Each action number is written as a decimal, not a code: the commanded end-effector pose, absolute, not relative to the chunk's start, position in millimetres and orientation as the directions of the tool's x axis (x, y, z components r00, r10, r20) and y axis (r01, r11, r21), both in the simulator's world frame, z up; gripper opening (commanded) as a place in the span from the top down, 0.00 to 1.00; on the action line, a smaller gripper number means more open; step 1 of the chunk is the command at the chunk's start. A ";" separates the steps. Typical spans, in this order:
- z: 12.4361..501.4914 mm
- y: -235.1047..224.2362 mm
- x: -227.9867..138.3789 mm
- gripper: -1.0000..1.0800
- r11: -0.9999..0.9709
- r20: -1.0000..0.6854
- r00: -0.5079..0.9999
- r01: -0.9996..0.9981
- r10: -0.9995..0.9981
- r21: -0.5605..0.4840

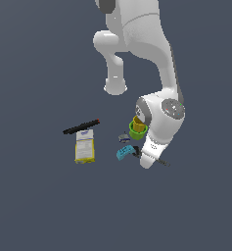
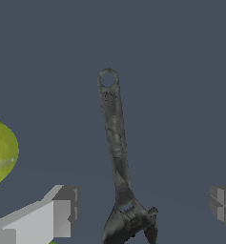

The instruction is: Pick up a designated object from a clutter of objects.

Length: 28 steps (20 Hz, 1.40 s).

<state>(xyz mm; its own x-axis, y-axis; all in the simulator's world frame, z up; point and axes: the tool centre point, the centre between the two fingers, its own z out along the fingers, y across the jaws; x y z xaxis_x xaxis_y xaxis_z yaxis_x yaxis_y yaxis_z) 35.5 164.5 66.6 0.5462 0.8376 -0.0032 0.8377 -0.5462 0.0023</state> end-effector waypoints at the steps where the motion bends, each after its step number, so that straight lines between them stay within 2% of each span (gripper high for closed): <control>1: 60.2 168.1 34.3 0.04 -0.524 -0.001 0.524 0.851 0.851 0.001; 9: 53.4 168.8 33.4 0.04 -0.521 -0.001 0.521 0.854 0.854 0.000; 23: 7.4 169.1 33.4 0.04 -0.517 0.000 0.517 0.856 0.856 0.000; 24: 7.4 169.1 33.4 1.00 -0.517 0.000 0.517 0.856 0.856 0.000; 28: 7.4 169.1 33.4 1.00 -0.517 0.000 0.517 0.856 0.856 0.000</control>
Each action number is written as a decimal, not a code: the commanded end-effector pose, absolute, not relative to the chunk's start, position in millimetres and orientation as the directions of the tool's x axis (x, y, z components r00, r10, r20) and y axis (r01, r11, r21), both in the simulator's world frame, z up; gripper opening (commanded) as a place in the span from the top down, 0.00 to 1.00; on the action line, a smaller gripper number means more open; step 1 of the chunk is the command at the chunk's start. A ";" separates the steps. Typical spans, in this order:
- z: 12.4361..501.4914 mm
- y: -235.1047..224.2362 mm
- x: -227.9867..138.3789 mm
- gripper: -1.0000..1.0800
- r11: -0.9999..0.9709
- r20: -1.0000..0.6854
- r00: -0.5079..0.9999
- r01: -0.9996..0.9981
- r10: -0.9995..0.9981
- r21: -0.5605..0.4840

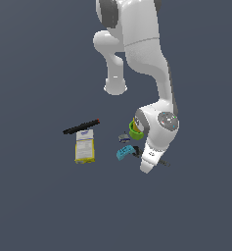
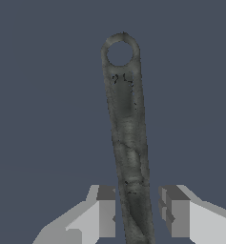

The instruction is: Pick up a designated object from a clutter of objects.

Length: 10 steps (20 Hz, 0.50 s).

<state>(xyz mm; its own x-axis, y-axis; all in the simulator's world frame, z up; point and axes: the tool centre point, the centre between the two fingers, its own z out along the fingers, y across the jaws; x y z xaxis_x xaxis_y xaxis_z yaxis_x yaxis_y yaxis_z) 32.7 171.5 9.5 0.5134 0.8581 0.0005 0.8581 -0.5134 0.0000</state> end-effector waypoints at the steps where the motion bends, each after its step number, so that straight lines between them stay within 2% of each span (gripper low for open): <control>1: 7.4 169.1 33.4 1.00 -0.517 0.000 0.517 0.856 0.856 0.000; 10: 13.0 172.4 31.5 1.00 -0.512 0.002 0.512 0.859 0.859 0.000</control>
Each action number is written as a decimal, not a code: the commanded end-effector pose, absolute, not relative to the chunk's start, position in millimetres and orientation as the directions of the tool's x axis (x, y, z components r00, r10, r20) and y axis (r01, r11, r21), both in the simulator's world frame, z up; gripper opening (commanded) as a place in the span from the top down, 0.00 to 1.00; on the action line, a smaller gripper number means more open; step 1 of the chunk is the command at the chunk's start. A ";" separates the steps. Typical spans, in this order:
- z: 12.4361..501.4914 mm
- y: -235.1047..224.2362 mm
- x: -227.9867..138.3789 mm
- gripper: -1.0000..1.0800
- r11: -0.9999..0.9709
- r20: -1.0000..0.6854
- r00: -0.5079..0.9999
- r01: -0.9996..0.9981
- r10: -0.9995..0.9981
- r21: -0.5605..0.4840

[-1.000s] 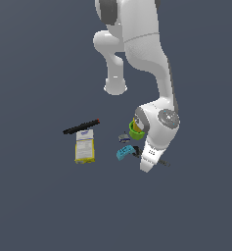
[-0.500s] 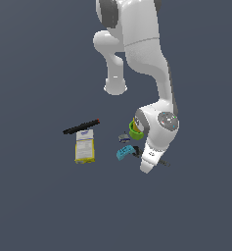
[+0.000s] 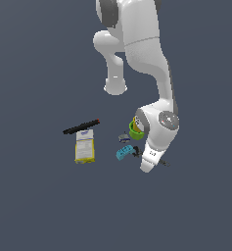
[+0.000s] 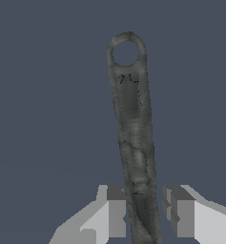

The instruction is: Pick up a designated object from a clutter of objects.

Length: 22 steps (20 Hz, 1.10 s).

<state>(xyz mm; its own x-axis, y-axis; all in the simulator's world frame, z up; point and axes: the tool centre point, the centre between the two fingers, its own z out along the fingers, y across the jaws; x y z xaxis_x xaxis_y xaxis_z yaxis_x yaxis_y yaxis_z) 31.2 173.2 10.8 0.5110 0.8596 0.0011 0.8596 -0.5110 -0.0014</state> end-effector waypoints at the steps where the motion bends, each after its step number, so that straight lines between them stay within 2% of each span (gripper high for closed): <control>1: 14.9 172.0 30.8 1.00 -0.512 0.002 0.512 0.859 0.859 0.000; 11: 58.3 163.5 16.6 1.00 -0.512 0.001 0.512 0.859 0.859 0.001; 22: 149.4 146.5 -12.4 1.00 -0.512 -0.001 0.512 0.859 0.859 0.002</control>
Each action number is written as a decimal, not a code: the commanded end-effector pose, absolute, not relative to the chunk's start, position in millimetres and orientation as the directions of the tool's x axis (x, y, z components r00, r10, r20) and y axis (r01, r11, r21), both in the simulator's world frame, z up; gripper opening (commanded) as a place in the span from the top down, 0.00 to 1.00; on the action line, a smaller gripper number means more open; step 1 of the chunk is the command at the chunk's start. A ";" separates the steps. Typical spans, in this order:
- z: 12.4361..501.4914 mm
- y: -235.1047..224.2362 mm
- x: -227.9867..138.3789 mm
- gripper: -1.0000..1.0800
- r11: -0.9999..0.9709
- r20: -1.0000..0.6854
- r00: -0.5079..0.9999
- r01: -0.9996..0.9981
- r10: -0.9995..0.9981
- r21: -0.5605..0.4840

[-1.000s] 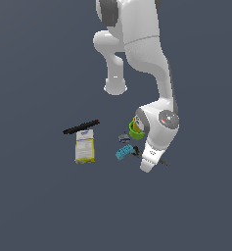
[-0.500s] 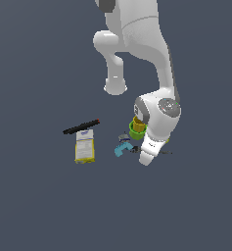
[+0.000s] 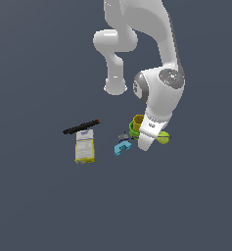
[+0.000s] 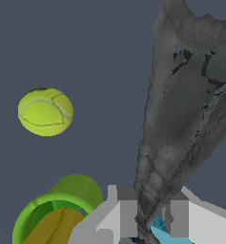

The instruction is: Pick up a designated object from a clutter of objects.

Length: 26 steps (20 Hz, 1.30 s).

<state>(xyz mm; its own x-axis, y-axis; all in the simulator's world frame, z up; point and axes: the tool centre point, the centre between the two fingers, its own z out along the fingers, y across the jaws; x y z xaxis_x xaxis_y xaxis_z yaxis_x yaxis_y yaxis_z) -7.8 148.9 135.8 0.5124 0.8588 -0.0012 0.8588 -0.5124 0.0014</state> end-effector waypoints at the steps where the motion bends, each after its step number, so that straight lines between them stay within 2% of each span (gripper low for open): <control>1: 158.4 145.0 -15.1 1.00 -0.512 -0.001 0.512 0.859 0.859 0.002; 16: 299.0 121.0 -56.2 1.00 -0.513 0.002 0.513 0.858 0.858 -0.001; 26: 360.5 109.6 -71.4 1.00 -0.516 0.001 0.516 0.857 0.857 -0.001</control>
<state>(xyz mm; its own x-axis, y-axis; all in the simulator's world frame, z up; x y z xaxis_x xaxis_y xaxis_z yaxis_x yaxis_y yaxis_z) -69.4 111.0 353.5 0.5153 0.8570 0.0019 0.8570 -0.5153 -0.0001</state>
